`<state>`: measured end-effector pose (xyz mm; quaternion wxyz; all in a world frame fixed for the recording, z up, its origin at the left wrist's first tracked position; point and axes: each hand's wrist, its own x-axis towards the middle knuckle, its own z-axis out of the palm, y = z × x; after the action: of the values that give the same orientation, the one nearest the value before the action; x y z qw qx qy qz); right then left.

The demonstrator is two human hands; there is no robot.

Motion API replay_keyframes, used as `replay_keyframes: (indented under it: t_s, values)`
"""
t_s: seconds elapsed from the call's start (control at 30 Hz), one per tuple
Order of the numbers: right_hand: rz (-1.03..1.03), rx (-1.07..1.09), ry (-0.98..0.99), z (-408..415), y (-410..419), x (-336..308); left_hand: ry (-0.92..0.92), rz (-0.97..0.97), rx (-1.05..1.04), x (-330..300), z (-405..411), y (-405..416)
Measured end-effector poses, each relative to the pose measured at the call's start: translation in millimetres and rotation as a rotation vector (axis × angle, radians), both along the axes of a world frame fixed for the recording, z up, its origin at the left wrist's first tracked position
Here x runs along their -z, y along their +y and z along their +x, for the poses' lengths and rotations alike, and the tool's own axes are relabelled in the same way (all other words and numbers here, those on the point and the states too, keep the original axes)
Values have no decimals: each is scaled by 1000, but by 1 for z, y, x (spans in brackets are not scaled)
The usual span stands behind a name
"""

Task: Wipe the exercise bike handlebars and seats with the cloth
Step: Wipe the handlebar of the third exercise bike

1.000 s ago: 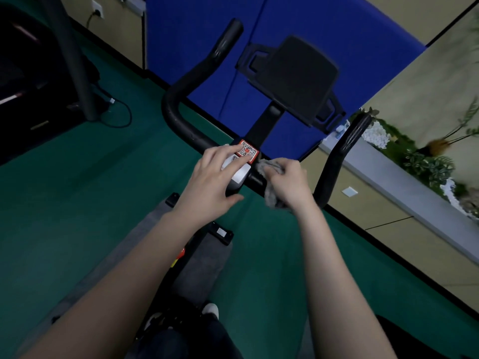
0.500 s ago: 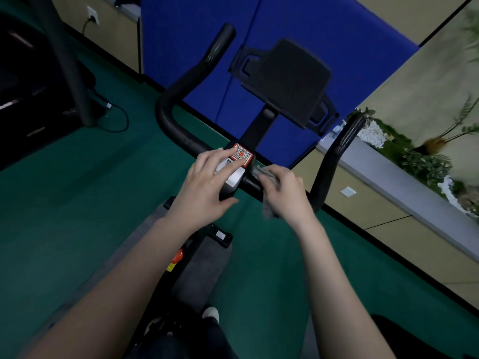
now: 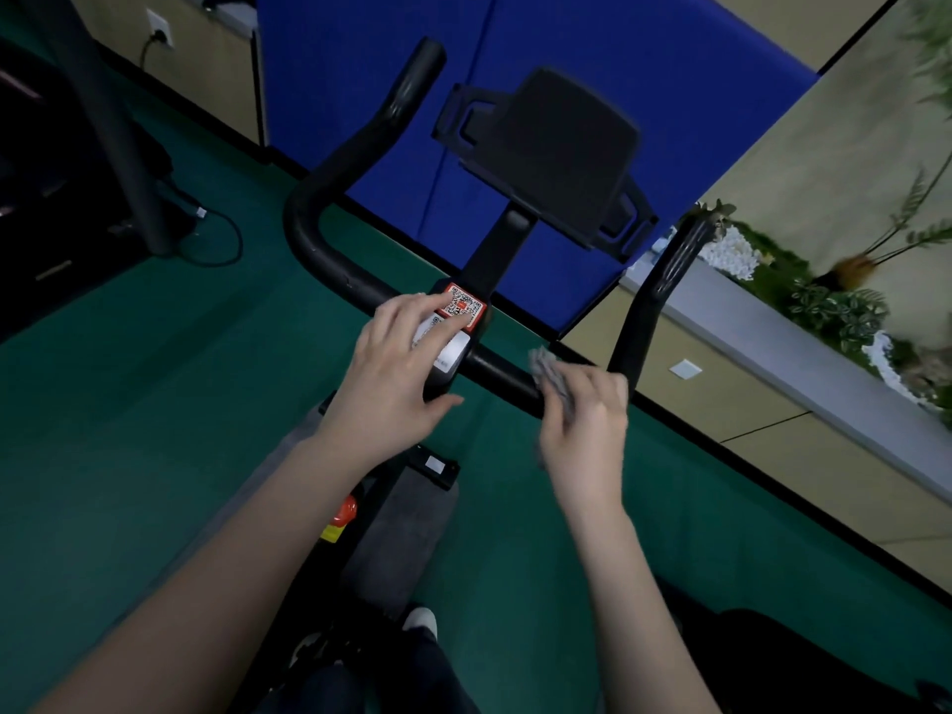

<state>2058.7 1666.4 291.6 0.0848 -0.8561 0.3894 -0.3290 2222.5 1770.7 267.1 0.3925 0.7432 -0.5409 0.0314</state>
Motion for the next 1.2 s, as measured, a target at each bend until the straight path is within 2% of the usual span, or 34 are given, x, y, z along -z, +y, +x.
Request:
replay_keyframes:
  t_s: [0.13,0.23,0.37,0.5,0.57,0.77,0.93,1.1,1.2]
  values:
    - [-79,88,-175,-6,21,11,-58,20,91,-9,1,-6]
    - [-19,70,-313,7,46,18,-90,58,172,-12,7,-9]
    - [323,136,-487,14,93,31,-6,79,245,-13,16,-2]
    - [770,421,-643,29,92,42,27,111,277,-16,21,2]
    - [934,493,-738,44,79,41,52,125,289,-17,23,3]
    - [1282,328,-1111,79,82,24,65,118,306,-17,26,3]
    - [1278,320,-1112,66,74,20,61,118,297,-15,25,3]
    - [1040,424,-1088,36,70,21,66,98,269,-13,20,3]
    - [866,437,-954,38,73,25,77,84,257,-15,17,3]
